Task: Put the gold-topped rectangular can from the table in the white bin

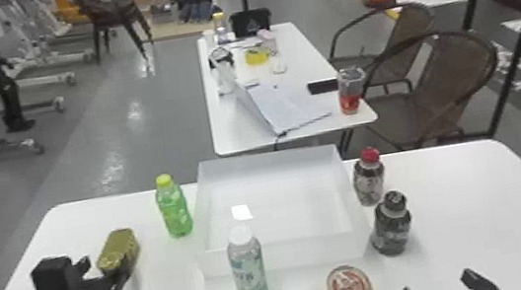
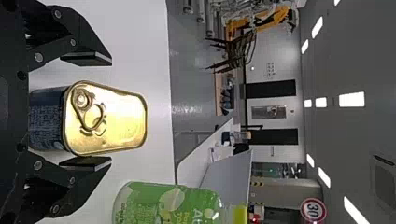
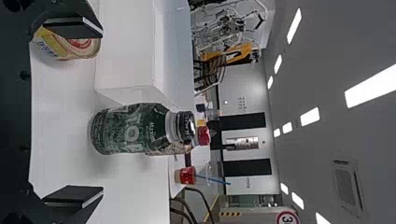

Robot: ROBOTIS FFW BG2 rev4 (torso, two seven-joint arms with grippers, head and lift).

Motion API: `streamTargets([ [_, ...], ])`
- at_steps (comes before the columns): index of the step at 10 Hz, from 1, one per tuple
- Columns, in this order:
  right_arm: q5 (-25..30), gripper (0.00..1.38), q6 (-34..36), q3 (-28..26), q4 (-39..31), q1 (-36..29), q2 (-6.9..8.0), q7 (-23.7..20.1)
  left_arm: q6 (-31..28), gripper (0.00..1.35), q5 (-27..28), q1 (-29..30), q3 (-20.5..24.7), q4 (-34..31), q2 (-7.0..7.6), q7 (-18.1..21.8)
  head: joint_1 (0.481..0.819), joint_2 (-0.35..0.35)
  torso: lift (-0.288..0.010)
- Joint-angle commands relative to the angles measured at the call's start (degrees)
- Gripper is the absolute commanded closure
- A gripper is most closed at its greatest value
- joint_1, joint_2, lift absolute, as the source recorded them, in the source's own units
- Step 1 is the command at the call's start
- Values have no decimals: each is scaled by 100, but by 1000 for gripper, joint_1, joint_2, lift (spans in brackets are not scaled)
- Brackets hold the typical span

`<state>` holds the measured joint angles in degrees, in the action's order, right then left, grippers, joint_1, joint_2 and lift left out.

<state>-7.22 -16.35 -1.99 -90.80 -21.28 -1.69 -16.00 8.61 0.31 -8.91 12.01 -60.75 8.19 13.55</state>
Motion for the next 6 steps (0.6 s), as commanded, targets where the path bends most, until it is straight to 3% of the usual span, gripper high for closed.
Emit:
streamTargets([
  [1, 1, 114, 0, -3, 19, 9, 19, -26, -114, 502, 84, -199, -5, 204, 69, 113, 549, 0, -100],
  [6, 10, 114, 0, -12, 45, 36, 63, -105, -466, 532, 171, -480, 4, 556, 201, 192, 549, 0, -100],
])
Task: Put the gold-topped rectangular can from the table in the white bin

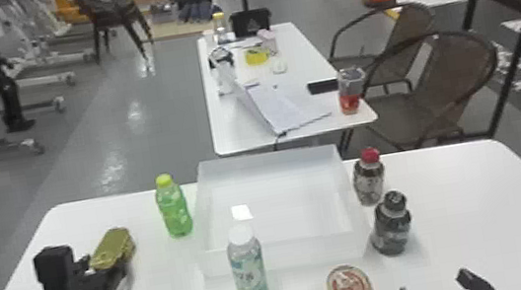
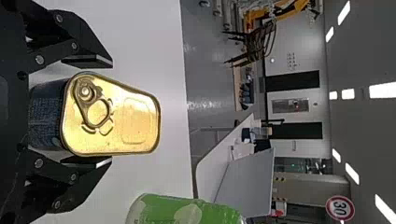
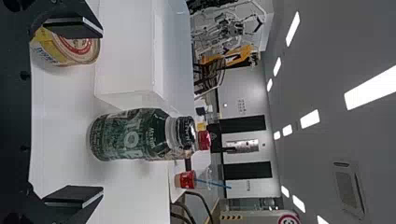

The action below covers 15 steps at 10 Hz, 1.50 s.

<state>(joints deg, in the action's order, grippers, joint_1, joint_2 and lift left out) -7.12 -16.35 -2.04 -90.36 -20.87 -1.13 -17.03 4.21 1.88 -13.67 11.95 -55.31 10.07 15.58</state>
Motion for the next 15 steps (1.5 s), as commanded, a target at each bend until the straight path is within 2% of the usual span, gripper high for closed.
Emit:
streamTargets([
  [1, 0, 114, 0, -7, 9, -5, 7, -2, -25, 786, -47, -39, 9, 117, 39, 86, 549, 0, -100],
  [2, 0, 117, 0, -7, 18, -5, 16, -2, -69, 1220, -126, -66, -9, 196, 57, 191, 549, 0, -100],
  [5, -9, 117, 0, -7, 18, -13, 25, -20, 19, 1228, -170, -83, -132, 152, 22, 253, 549, 0, -100],
  [6, -9, 117, 0, -7, 27, -13, 34, -28, -96, 1228, 14, 92, -132, -463, -31, 218, 549, 0, -100],
  [7, -9, 117, 0, -7, 36, -13, 34, -28, -219, 1228, 234, 374, -61, -1263, -180, 77, 549, 0, -100],
  [9, -9, 117, 0, -7, 53, -5, 51, -28, -342, 1228, 779, 892, 123, -2749, -594, -28, 549, 0, -100],
  [10, -27, 117, 0, -7, 71, 4, 60, -37, -306, 1228, 629, 1086, 123, -3162, -743, -28, 549, 0, -100],
  [11, -18, 117, 0, -7, 71, 4, 60, -37, -298, 1228, 401, 1253, -61, -3443, -787, -28, 549, 0, -100],
  [15, -35, 117, 0, 2, 141, 48, 60, -72, -482, 1228, -733, 1270, -1397, -3680, -497, -28, 549, 0, -100],
])
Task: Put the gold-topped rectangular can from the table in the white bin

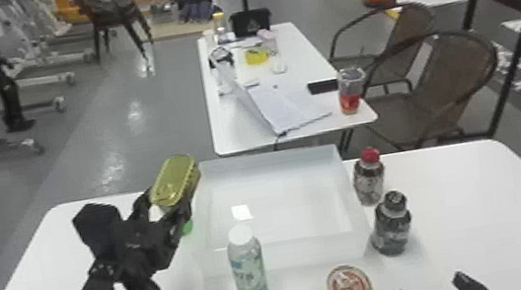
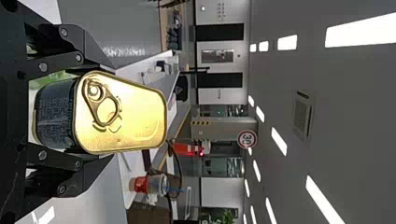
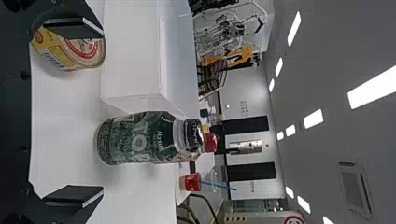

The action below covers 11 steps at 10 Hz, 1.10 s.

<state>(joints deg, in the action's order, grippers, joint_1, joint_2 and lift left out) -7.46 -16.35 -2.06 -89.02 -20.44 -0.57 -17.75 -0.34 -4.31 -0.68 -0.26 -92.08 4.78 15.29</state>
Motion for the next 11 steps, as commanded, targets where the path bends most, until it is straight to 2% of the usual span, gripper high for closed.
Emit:
streamTargets([
  [1, -1, 117, 0, 4, 16, 5, 4, -1, -98, 1228, -272, -99, -387, 23, 59, 18, 549, 0, -100],
  [2, -1, 117, 0, 4, 25, 5, -5, -1, -107, 1228, -360, -196, -493, 173, 59, 141, 549, 0, -100],
  [3, -1, 117, 0, 4, 34, 5, 4, -1, -230, 1227, -448, -381, -519, 480, 50, 448, 549, 0, -100],
  [5, -9, 117, 0, 4, 51, 14, 13, -1, -388, 1227, -597, -934, -519, 1491, 59, 1239, 549, 0, -100],
  [7, -9, 117, 0, 4, 69, 23, 13, -1, -379, 1227, -623, -1295, -458, 2203, 67, 1521, 549, 0, -100],
  [8, -9, 117, 0, 4, 78, 23, 4, -1, -274, 1115, -553, -1339, -405, 2370, 67, 1512, 549, 0, -100],
  [10, -9, 117, 0, 4, 78, 23, 4, -1, -195, 452, -465, -1339, -273, 2387, -3, 1494, 549, 0, -100],
  [11, -18, 117, 0, 4, 78, 23, 13, -1, -160, 266, -448, -1339, -255, 2387, -38, 1494, 549, 0, -100],
])
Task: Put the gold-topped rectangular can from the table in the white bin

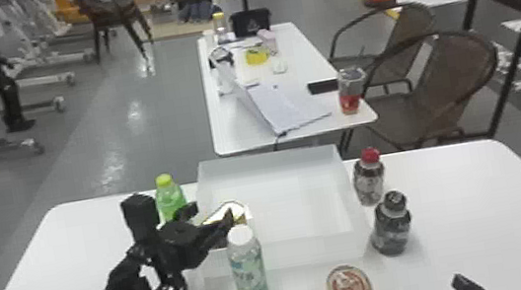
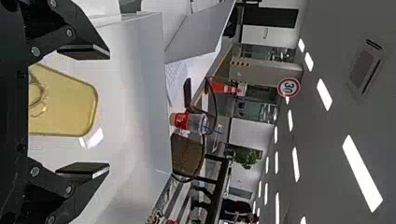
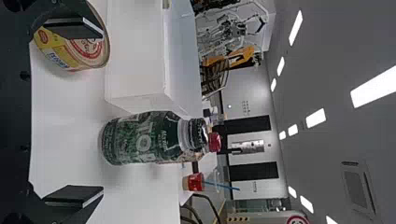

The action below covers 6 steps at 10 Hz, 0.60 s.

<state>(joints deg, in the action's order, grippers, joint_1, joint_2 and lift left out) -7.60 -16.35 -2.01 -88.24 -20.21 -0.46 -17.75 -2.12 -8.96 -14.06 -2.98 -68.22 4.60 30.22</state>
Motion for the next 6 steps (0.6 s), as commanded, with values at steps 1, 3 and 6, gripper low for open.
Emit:
streamTargets([
  [1, 4, 117, 0, -1, 0, -1, -7, 0, 27, 159, 17, 0, 8, 2, -47, 1, 549, 0, -100],
  [3, 4, 117, 0, -1, -9, -9, -7, 0, 370, 117, -71, 114, 17, -95, -47, -16, 549, 0, -100],
  [6, 13, 117, 0, -1, -35, -18, -7, 0, 748, 125, -115, 1450, 518, -1659, -108, -1282, 549, 0, -100],
])
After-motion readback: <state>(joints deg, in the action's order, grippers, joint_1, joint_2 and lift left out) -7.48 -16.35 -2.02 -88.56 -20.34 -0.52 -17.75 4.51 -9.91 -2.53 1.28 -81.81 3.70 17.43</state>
